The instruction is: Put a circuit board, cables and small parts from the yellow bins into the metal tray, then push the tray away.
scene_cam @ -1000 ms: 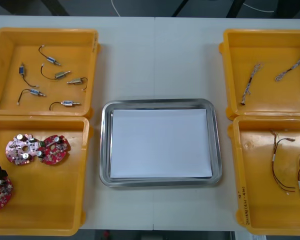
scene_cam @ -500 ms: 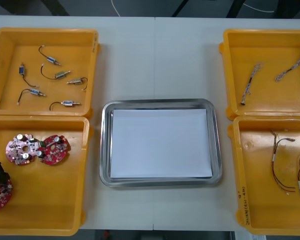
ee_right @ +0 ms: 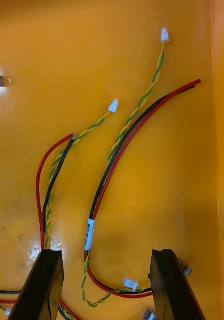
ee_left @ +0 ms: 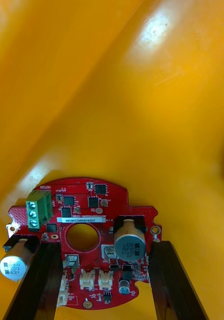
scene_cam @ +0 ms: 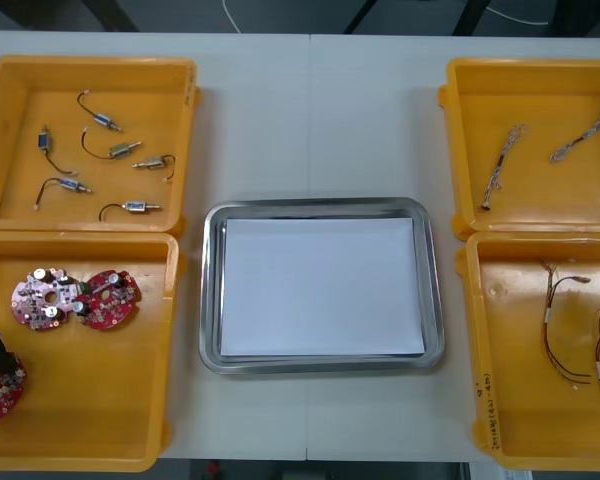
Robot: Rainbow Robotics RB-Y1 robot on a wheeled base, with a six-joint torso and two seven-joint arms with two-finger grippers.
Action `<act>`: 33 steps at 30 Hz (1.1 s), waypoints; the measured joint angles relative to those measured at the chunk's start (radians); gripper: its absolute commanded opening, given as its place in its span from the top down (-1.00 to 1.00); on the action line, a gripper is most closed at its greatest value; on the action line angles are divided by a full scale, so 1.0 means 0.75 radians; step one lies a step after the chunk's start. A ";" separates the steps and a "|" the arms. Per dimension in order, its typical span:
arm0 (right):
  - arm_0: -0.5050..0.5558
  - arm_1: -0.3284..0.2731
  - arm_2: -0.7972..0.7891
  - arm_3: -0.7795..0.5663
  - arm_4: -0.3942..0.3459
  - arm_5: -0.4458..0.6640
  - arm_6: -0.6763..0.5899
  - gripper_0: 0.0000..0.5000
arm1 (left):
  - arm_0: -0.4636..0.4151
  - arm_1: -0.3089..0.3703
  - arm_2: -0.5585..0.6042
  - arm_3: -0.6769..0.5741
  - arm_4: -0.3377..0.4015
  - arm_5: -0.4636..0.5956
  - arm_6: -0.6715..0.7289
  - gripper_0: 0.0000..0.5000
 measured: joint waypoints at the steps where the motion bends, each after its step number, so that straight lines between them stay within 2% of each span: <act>1: 0.000 0.000 0.002 0.003 0.001 -0.008 0.000 -1.00 | 0.000 0.000 0.000 0.002 0.000 0.000 0.000 -1.00; 10: 0.000 0.000 0.045 0.059 0.008 -0.102 0.026 -1.00 | -0.013 0.000 -0.014 0.027 -0.005 0.000 0.000 -1.00; 15: 0.000 0.002 0.063 0.075 0.009 -0.106 0.026 -1.00 | -0.019 0.000 -0.014 0.029 -0.005 0.000 0.000 -1.00; 16: 0.000 0.004 0.064 0.077 0.009 -0.109 0.026 -1.00 | -0.019 0.000 -0.014 0.029 -0.005 0.000 0.000 -0.83; 17: 0.000 0.007 0.064 0.081 0.009 -0.113 0.026 -1.00 | -0.020 0.000 -0.014 0.030 -0.005 0.000 0.000 -0.10; 18: 0.000 0.012 0.064 0.085 0.010 -0.118 0.026 -1.00 | -0.022 0.000 -0.014 0.030 -0.005 0.000 0.000 0.24; 19: 0.000 0.019 0.064 0.088 0.011 -0.121 0.026 -1.00 | -0.025 0.000 -0.014 0.031 -0.005 0.000 0.000 0.99; 23: 0.000 0.043 0.064 0.100 0.021 -0.124 0.026 -1.00 | -0.037 0.000 -0.014 0.031 -0.005 0.000 0.000 1.00; 33: 0.000 0.045 0.065 0.111 0.031 -0.137 0.026 -1.00 | -0.042 0.000 -0.014 0.031 -0.003 0.000 0.000 1.00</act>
